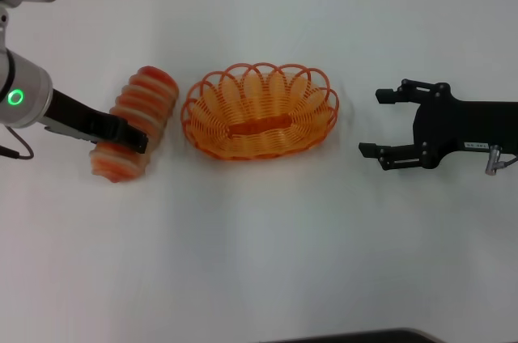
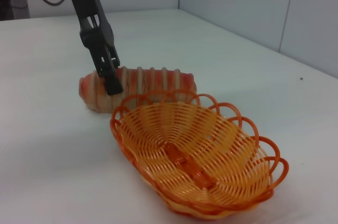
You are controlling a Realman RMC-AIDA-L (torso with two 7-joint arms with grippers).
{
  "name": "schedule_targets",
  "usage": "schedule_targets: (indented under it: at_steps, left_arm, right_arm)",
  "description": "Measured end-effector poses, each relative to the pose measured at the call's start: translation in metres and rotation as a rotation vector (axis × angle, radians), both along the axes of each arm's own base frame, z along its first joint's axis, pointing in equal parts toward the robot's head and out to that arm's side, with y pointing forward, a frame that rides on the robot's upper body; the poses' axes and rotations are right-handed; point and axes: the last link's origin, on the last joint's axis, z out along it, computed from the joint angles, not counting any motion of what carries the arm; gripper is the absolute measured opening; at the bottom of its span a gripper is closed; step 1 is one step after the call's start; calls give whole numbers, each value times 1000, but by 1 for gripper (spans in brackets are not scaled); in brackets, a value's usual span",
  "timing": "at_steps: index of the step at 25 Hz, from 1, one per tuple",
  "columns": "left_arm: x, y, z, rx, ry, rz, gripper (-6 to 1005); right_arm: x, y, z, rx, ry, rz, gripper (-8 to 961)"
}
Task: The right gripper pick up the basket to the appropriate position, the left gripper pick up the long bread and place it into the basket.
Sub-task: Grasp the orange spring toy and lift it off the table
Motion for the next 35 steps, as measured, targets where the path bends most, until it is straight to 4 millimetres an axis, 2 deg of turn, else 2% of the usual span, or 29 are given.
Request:
schedule_targets:
  at_steps: [6,26,31,35]
  left_arm:
    - [0,-1,0,-2,0,3,615]
    - [-2,-1,3,8,-3,12,460]
    - [-3,1,5,16,-4,10,437]
    - [1,7,15,43,1,-9,403]
  right_arm:
    - [0,0,0,0,0,1,924]
    - [2,-2,0,2,-5,2,924]
    - [2,-2,0,2,-4,2,924]
    - [1,-2,-1,2,-4,2,924]
